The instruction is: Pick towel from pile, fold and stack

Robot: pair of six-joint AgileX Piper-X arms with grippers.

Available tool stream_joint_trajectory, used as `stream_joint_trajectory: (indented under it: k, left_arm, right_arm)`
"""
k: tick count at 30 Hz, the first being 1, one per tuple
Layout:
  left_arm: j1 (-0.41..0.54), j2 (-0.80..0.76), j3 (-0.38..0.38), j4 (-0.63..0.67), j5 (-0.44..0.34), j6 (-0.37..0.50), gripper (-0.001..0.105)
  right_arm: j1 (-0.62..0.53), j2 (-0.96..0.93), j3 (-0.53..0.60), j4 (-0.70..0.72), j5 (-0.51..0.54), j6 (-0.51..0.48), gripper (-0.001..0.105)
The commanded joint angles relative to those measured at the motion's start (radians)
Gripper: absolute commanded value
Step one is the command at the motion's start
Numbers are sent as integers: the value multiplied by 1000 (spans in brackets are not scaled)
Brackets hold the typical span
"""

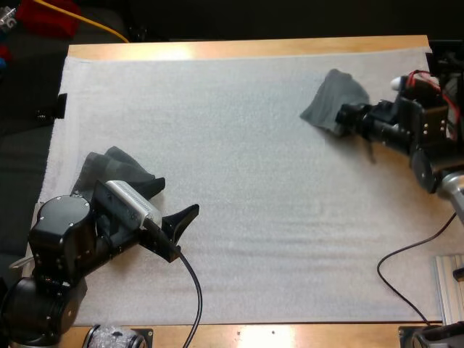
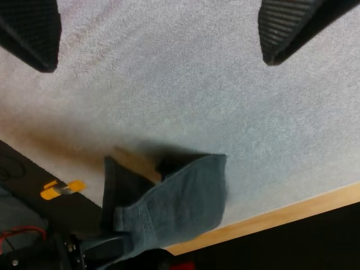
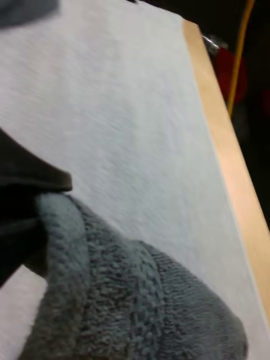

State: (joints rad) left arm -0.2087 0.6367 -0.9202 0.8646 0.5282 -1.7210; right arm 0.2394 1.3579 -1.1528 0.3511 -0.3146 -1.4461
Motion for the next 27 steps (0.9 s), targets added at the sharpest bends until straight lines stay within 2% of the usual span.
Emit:
stream_joint_trajectory:
  k: [1, 12, 18, 27]
  left_arm:
    - [-4, -1, -8, -3, 8, -9, 70]
    - [-4, -1, -8, -3, 8, -9, 70]
    - [-4, -1, -8, 10, 8, -9, 70]
    - [-4, -1, -8, 195, 6, 13, 70]
  right_arm:
    - [21, -19, -8, 22, 6, -17, 2]
    - [248, -64, -8, 159, 53, -21, 2]
    - [407, -64, -8, 214, 204, -49, 2]
    - [596, -62, -8, 214, 273, -46, 2]
